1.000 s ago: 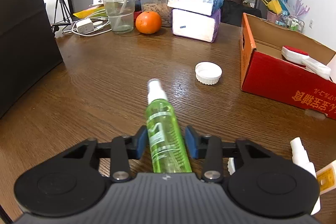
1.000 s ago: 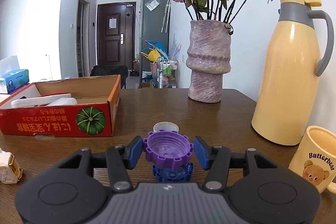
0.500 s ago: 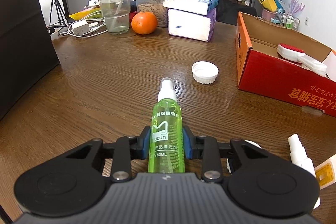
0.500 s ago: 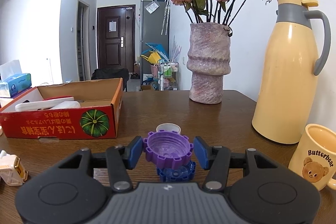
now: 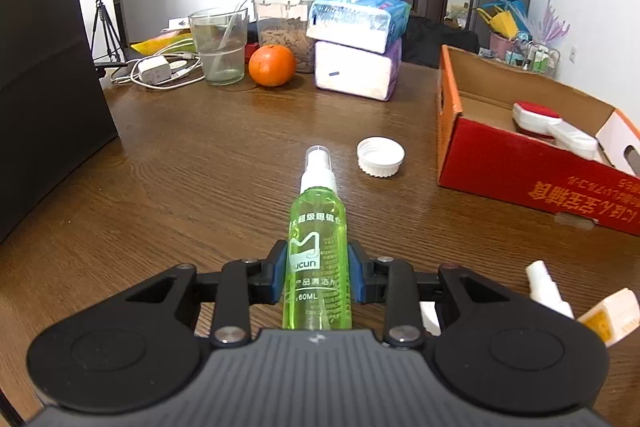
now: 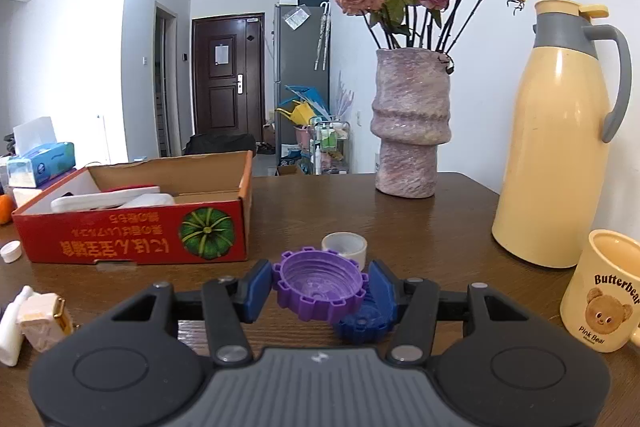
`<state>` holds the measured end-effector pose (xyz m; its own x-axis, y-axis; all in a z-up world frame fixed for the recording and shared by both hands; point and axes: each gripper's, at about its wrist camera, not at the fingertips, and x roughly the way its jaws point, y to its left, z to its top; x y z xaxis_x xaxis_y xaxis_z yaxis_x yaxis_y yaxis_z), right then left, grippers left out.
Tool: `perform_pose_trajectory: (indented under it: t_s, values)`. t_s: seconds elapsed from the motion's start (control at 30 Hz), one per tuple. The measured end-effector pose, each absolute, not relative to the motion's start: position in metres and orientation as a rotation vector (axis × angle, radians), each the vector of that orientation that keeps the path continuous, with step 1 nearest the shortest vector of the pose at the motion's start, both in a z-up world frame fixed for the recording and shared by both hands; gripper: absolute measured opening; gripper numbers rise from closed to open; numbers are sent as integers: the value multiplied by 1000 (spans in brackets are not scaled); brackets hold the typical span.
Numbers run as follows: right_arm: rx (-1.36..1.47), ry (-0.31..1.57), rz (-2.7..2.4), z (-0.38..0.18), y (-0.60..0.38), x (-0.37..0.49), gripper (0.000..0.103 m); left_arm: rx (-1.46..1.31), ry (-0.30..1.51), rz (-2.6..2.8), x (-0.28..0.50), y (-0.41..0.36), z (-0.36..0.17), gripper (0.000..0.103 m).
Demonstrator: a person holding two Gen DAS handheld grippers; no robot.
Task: Organize rigid objects
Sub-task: 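Lift the green spray bottle and purple cap and carry both over the cardboard box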
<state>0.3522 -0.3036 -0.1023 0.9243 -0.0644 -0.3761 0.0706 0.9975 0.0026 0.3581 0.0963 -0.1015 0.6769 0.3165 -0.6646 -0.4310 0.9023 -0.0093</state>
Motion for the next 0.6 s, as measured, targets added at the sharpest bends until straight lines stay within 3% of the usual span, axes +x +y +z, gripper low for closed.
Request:
perform_pose_trajectory:
  t_s: [0.6]
  values:
    - [24,381,45,-92,-251,335,53,-147,634,269,327,61,-71,32]
